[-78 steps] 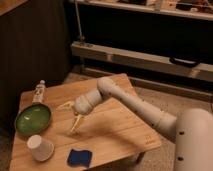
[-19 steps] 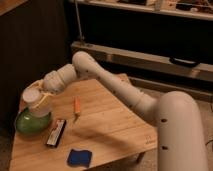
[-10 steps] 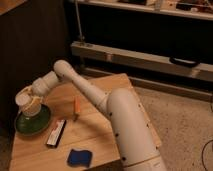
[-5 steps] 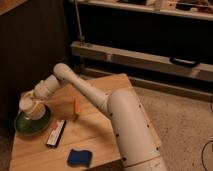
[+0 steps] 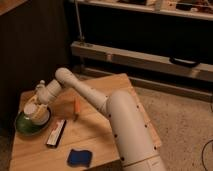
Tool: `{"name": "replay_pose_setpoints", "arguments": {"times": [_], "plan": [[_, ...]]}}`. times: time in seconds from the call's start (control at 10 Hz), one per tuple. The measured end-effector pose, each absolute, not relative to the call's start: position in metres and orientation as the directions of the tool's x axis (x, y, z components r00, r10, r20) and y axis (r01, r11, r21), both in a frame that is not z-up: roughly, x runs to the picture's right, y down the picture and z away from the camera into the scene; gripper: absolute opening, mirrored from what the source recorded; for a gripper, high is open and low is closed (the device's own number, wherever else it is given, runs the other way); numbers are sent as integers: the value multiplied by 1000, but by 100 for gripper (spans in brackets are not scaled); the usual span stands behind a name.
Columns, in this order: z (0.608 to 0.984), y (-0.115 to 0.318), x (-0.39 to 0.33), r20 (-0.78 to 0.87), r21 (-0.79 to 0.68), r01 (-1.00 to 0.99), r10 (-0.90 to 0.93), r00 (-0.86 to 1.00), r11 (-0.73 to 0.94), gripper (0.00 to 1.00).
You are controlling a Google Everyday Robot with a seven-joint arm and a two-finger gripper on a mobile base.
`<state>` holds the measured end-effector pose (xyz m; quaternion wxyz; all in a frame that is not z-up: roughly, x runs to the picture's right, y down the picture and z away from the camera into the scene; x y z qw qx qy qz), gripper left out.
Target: Place the ceramic cup in the ceramic bowl
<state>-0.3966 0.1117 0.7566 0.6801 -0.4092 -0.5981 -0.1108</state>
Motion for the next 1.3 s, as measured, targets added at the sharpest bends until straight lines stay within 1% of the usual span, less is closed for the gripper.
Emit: {"name": "replay_pose_setpoints", "arguments": {"times": [0.1, 0.8, 1.1, 1.3], "plan": [[756, 111, -395, 903, -428, 641, 336, 268, 637, 79], [750, 118, -397, 896, -437, 671, 357, 265, 598, 80], [727, 96, -373, 907, -421, 651, 320, 276, 632, 80], [714, 80, -336, 915, -403, 613, 301, 268, 680, 80]]}}
